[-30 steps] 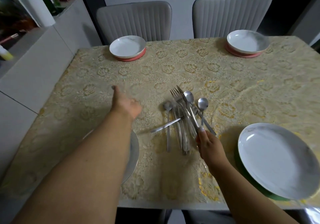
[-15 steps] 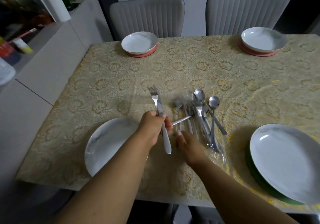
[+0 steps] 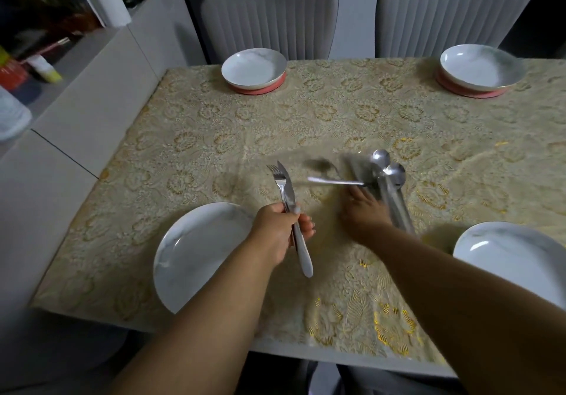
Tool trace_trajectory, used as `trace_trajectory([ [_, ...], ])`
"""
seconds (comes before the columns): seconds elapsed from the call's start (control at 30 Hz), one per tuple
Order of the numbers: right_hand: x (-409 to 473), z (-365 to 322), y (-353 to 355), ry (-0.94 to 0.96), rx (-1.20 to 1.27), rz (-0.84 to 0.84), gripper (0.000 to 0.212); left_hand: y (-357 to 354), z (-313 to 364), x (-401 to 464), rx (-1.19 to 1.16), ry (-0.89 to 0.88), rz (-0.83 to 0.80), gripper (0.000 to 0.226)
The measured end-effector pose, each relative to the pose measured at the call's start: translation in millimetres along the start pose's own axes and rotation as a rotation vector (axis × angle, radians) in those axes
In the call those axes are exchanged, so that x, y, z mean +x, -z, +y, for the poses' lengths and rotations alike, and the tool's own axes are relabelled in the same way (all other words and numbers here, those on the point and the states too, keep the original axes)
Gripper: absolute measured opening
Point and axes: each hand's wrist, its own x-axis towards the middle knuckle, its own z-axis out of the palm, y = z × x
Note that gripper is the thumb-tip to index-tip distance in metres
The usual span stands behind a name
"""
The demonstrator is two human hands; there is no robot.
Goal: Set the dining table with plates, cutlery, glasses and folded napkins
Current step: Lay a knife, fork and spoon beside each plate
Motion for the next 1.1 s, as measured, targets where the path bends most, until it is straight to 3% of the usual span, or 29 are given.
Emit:
trace_trajectory([
  [0.2, 45.9, 22.3, 25.6, -0.118, -0.040, -0.033, 0.049, -7.3, -6.9, 6.7, 0.045, 0.038, 0.018, 0.017],
  [0.33, 18.1, -12.0, 29.4, -0.087, -0.026, 0.253, 0.037, -10.3, -9.9, 6.2, 0.037, 0.067, 0.007, 0.018],
  [0.4, -8.5, -37.7, 24.0, -0.082, 0.288, 0.216, 0.039, -10.2, -12.5, 6.0, 0.045, 0.069, -0.010, 0.017],
  [0.5, -35.9, -57.9, 5.8, -0.196, 0.860, -0.027, 0.031, -8.8, -18.1, 1.9, 0.081, 0.085, -0.030, 0.022],
  [0.67, -52.8, -56.7, -12.4, -0.304, 1.139, 0.001, 0.019, -2.5, -25.8, -8.3, 0.147, 0.133, -0.013, 0.025],
  [0.73, -54.0, -54.9, -12.9, -0.368, 1.148, 0.025, 0.015, 2.1, -30.9, -7.7, 0.403, 0.038, 0.062, 0.025],
  [0.83, -59.0, -46.0, -6.5, -0.428, 1.153, 0.052, 0.014, 4.6, -34.3, -19.6, 1.113, -0.201, 0.181, 0.021],
  [0.9, -64.6, -38.1, -1.1, -0.419, 1.133, 0.043, 0.017, -1.2, -41.0, -29.2, 1.384, -0.298, 0.187, 0.022],
  [1.0, -72.4, -31.5, 6.6, -0.390, 1.078, 0.038, 0.020, -15.0, -53.2, -36.7, 1.515, -0.370, 0.155, 0.029],
  [1.1, -77.1, -31.8, 10.2, -0.353, 1.114, 0.004, 0.025, -17.7, -54.7, -42.1, 1.476, -0.361, 0.137, 0.030],
])
